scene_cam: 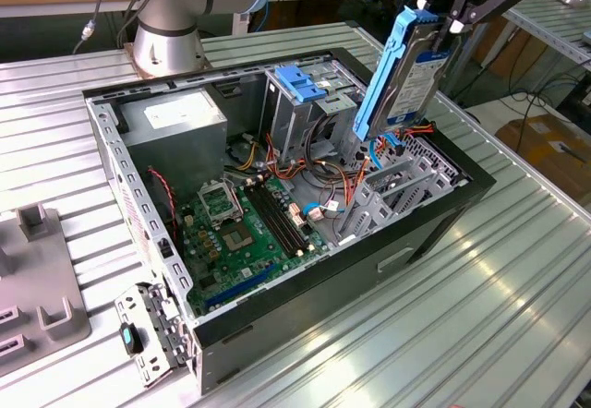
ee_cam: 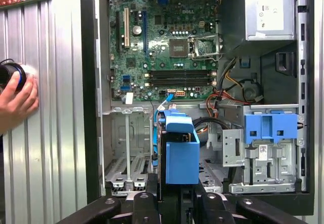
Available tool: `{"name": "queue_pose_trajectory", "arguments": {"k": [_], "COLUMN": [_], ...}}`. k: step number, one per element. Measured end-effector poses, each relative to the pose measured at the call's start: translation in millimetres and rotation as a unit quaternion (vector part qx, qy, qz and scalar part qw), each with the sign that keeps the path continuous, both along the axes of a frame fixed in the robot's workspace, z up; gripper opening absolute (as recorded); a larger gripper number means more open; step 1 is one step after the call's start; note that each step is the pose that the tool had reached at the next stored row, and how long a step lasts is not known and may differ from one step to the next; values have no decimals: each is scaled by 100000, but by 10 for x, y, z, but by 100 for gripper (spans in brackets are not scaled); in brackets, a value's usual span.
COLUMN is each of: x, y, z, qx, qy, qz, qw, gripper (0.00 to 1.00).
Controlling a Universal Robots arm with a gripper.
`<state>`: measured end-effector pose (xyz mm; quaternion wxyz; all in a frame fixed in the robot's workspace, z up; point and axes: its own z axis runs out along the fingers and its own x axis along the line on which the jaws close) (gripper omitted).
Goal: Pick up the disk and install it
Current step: 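Pick up the disk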
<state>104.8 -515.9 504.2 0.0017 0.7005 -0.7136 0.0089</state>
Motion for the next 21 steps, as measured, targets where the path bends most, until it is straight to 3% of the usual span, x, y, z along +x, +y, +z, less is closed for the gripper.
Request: {"name": "queue_pose_trajectory", "arguments": {"k": [4, 21], "x": [0, 0], "y": [-23, -29], "z": [-31, -77], "qx": [-7, -13], "qy": [-1, -2], "qz": [-3, -2], "qw": [100000, 100000], "gripper": [35, 35]}}
